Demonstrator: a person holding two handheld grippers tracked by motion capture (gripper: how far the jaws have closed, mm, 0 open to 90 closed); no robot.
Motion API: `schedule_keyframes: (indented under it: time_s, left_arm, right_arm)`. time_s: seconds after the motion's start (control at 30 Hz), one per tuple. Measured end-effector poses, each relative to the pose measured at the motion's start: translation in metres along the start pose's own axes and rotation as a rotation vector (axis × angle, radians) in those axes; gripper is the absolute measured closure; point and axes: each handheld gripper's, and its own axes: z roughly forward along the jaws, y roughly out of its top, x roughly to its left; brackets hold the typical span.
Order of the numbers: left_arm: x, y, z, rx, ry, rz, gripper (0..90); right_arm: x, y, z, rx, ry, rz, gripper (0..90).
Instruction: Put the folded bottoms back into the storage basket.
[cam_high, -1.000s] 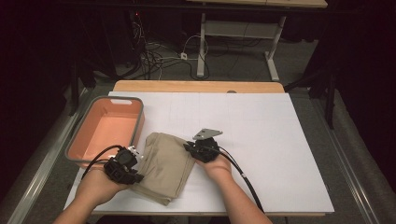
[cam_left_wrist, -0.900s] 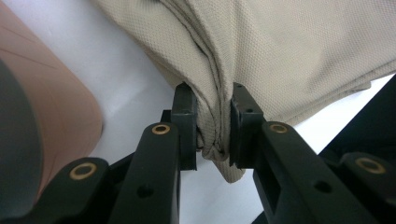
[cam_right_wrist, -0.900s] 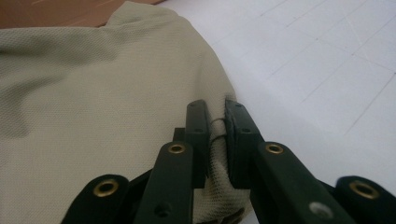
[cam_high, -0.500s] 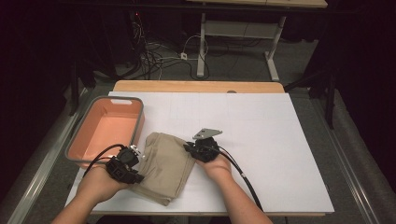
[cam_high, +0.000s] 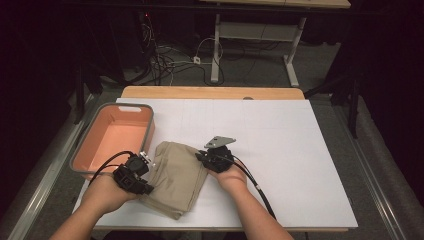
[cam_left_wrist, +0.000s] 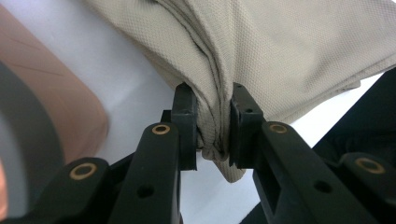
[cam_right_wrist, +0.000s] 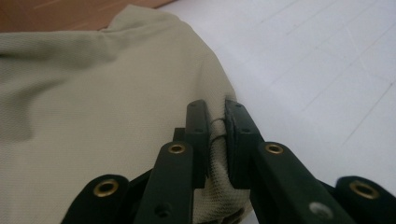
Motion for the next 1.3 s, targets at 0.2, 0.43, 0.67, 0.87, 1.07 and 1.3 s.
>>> schedule_keyframes:
  time_s: [0.2, 0.43, 0.67, 0.87, 1.07, 1.3]
  left_arm:
    - [-0.001, 0.003, -0.013, 0.015, 0.016, 0.003, 74.3]
    - [-0.003, 0.008, -0.016, 0.056, 0.032, 0.015, 74.2]
    - [0.0, 0.01, -0.019, 0.073, 0.039, 0.009, 74.3]
    - [-0.001, 0.013, -0.019, 0.091, 0.04, 0.012, 74.3]
    - [0.0, 0.015, -0.023, 0.102, 0.036, 0.01, 74.3]
    - [-0.002, 0.017, -0.031, 0.111, 0.037, 0.02, 74.4]
  right_arm:
    - [0.003, 0.009, -0.004, -0.03, -0.003, -0.025, 81.9]
    - [0.005, 0.012, 0.0, -0.037, 0.0, -0.021, 81.9]
    - [0.007, 0.014, 0.001, -0.04, 0.002, -0.019, 81.8]
    - [0.008, 0.013, 0.002, -0.043, -0.001, -0.018, 81.8]
    - [0.008, 0.014, 0.003, -0.041, 0.003, -0.01, 81.8]
    - [0.009, 0.021, -0.005, -0.052, -0.003, -0.001, 81.7]
